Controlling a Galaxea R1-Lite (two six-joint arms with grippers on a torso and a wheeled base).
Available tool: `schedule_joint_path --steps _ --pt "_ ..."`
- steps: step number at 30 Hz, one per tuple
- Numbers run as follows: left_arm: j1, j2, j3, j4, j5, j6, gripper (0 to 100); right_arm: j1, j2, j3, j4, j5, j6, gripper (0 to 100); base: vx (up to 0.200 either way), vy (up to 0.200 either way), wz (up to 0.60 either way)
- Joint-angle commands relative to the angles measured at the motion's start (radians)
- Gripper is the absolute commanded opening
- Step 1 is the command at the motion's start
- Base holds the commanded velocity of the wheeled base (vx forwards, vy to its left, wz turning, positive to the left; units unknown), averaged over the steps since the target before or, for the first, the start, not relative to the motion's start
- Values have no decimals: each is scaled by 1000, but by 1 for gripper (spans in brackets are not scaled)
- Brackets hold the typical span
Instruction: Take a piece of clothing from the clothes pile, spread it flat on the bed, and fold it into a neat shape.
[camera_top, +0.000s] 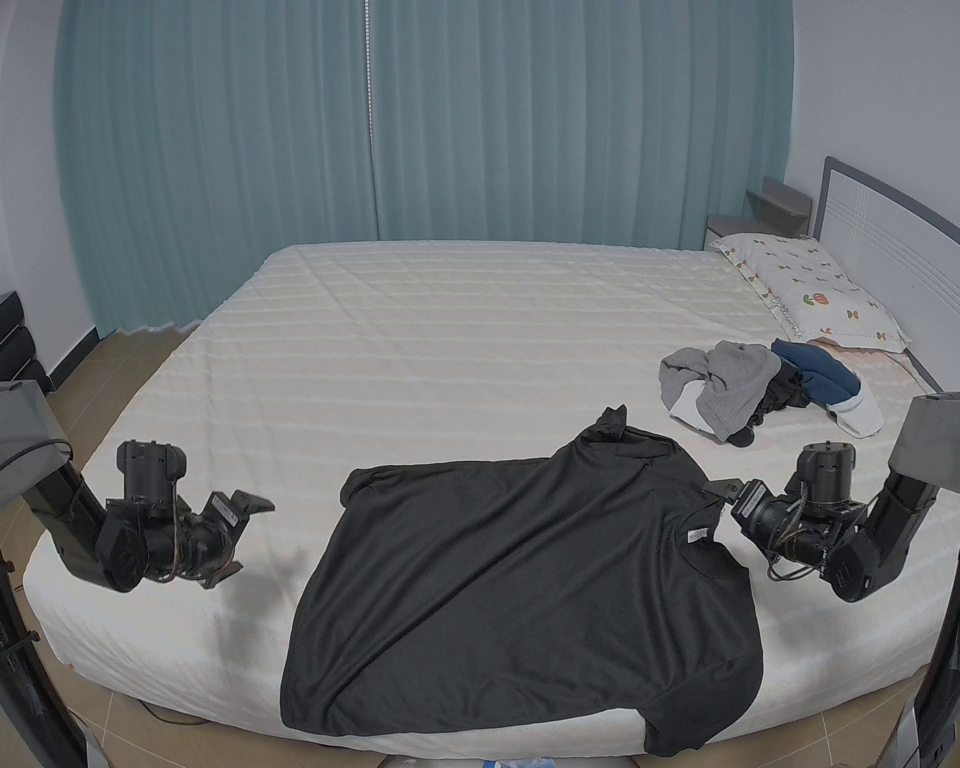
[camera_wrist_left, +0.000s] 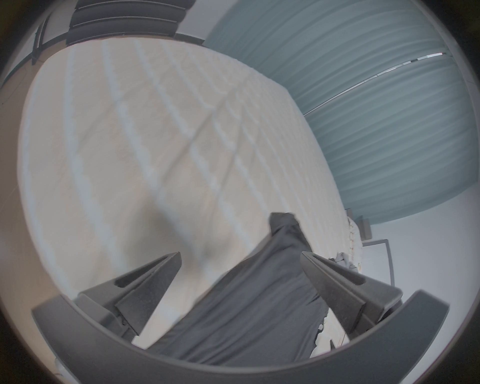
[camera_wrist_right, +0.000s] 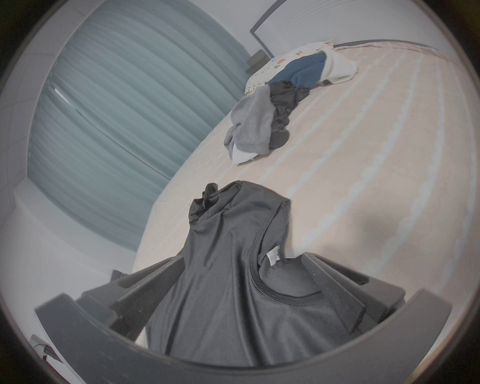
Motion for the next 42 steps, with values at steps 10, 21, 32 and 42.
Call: schedule_joint_path --steps 10,21,32,42 --pt "-204 353 -650 164 102 14 100 -121 -27 234 -287 119 104 100 0 0 0" --pt "-212 485 -829 164 125 28 100 -118 46 280 -399 158 124 100 0 0 0" --pt "-229 547 -868 104 207 46 100 -104 121 288 -460 183 125 100 0 0 0" --pt "-232 573 -891 102 216 79 100 -92 135 288 -460 183 127 100 0 0 0"
